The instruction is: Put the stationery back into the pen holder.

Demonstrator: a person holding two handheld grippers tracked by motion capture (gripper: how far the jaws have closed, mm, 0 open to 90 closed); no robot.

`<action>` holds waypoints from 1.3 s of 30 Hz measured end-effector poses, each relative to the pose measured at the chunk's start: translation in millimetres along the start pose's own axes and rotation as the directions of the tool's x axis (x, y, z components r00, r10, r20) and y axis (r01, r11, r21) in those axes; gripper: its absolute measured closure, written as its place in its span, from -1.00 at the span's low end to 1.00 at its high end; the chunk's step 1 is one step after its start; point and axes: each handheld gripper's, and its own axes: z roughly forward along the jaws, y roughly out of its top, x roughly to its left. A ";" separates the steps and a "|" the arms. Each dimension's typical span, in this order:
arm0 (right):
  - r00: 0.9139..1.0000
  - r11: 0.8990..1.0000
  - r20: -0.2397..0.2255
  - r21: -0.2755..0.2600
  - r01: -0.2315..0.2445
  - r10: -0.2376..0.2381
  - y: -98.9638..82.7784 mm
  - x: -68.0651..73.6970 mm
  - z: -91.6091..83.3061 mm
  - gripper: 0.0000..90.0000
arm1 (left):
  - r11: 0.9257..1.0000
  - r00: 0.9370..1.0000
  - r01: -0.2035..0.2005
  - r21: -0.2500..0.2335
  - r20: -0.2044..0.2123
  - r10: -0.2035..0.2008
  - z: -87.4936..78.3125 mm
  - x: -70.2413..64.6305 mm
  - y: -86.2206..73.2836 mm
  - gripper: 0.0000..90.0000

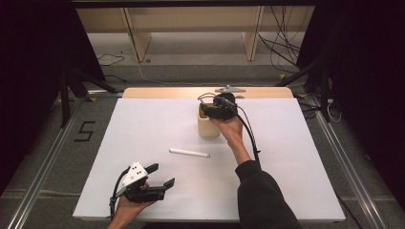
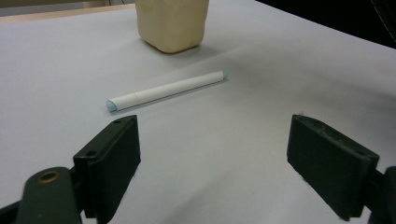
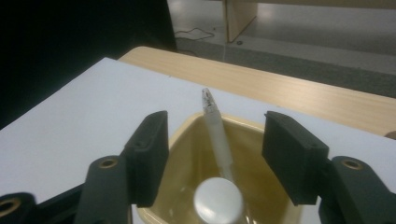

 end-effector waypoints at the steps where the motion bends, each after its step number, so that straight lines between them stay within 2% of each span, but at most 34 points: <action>1: 1.000 1.000 0.000 -0.003 -0.002 0.002 0.7 -0.5 -2.4 -0.14 | 1.000 1.000 -0.003 0.002 0.000 0.003 -0.1 0.0 0.0 -0.62; 6: 1.000 0.999 -0.018 -0.030 0.025 -0.026 4.5 2.6 -17.0 -0.18 | 1.000 1.000 0.000 0.001 0.000 0.000 0.0 0.2 -0.1 -0.62; 9: 0.996 0.997 -0.057 -0.036 0.073 -0.075 7.3 9.5 -26.4 -0.18 | 1.000 1.000 0.001 0.001 0.001 -0.001 -0.3 0.8 -0.2 -0.62; 11: 0.990 0.994 -0.092 -0.033 0.106 -0.109 9.0 14.4 -32.9 -0.21 | 1.000 1.000 0.001 0.001 0.001 -0.001 -0.4 1.0 -0.2 -0.62; 13: 0.980 0.992 -0.152 -0.018 0.124 -0.125 10.2 17.9 -37.2 -0.25 | 1.000 1.000 0.001 0.002 -0.001 -0.001 -0.4 0.9 -0.3 -0.62; 18: 0.956 0.982 -0.234 0.027 0.187 -0.176 9.4 26.6 -43.6 -0.25 | 1.000 1.000 -0.002 0.003 -0.001 0.002 -0.8 1.9 -0.2 -0.63; 23: 0.924 0.963 -0.316 0.086 0.255 -0.216 7.2 36.9 -44.5 -0.25 | 1.000 1.000 0.004 0.000 -0.005 -0.004 -0.5 2.8 -0.7 -0.63; 27: 0.904 0.946 -0.353 0.122 0.302 -0.243 3.0 45.2 -40.6 -0.26 | 1.000 1.000 0.009 -0.004 -0.005 -0.009 -0.8 2.9 -0.5 -0.63; 32: 0.886 0.931 -0.387 0.149 0.333 -0.255 -1.2 54.5 -34.5 -0.26 | 1.000 1.000 0.010 -0.006 -0.006 -0.010 -1.1 2.8 -0.5 -0.63; 34: 0.878 0.919 -0.401 0.172 0.354 -0.263 -3.7 58.6 -31.3 -0.26 | 1.000 1.000 0.008 -0.007 -0.007 -0.008 -1.3 3.0 -0.5 -0.63; 39: 0.863 0.895 -0.420 0.212 0.393 -0.280 -10.3 66.5 -21.0 -0.25 | 1.000 1.000 0.008 -0.008 -0.006 -0.008 -1.4 2.7 -0.3 -0.63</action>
